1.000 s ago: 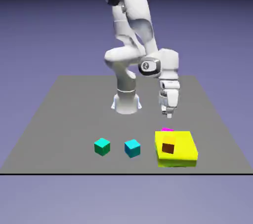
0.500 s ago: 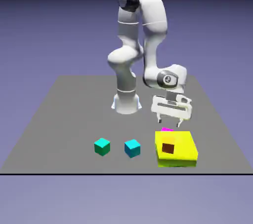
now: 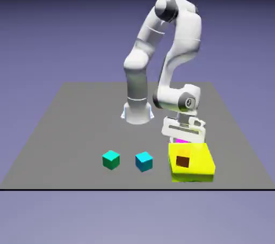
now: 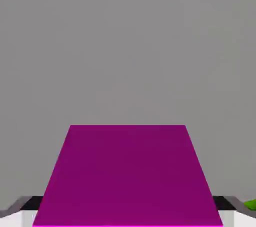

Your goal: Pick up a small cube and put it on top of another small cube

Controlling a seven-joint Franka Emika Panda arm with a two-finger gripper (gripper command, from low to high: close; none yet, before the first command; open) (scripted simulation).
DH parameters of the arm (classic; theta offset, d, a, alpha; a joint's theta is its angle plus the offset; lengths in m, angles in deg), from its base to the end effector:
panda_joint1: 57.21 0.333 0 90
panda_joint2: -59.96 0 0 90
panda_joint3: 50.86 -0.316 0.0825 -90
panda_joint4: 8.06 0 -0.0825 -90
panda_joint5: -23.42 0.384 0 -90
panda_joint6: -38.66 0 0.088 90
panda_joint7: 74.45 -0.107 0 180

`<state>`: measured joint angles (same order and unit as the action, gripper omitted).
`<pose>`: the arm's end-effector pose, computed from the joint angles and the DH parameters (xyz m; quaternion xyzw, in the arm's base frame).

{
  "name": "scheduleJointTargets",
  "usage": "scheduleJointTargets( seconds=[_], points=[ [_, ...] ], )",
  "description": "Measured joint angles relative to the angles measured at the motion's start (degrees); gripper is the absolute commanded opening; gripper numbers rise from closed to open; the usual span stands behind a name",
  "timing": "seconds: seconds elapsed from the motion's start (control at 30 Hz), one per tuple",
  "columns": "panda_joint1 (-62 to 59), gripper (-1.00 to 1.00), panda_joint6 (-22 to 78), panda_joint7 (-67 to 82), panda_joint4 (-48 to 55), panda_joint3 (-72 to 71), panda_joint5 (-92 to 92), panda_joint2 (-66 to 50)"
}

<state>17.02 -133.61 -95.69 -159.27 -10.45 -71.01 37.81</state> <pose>0.2691 0.2222 0.1224 0.5607 0.7993 0.0401 0.2124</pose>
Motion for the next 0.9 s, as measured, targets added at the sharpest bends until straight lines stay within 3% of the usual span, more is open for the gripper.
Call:
scheduleJointTargets(
  seconds=[0.47,0.57,0.9],
  points=[
    [-23.95,-1.00,14.45,20.89,-8.77,-25.41,15.77,20.11],
    [-24.98,-1.00,18.26,19.68,-5.02,-28.58,20.19,21.05],
    [-48.53,-1.00,26.59,19.93,1.95,-34.79,36.08,21.41]
  ],
)
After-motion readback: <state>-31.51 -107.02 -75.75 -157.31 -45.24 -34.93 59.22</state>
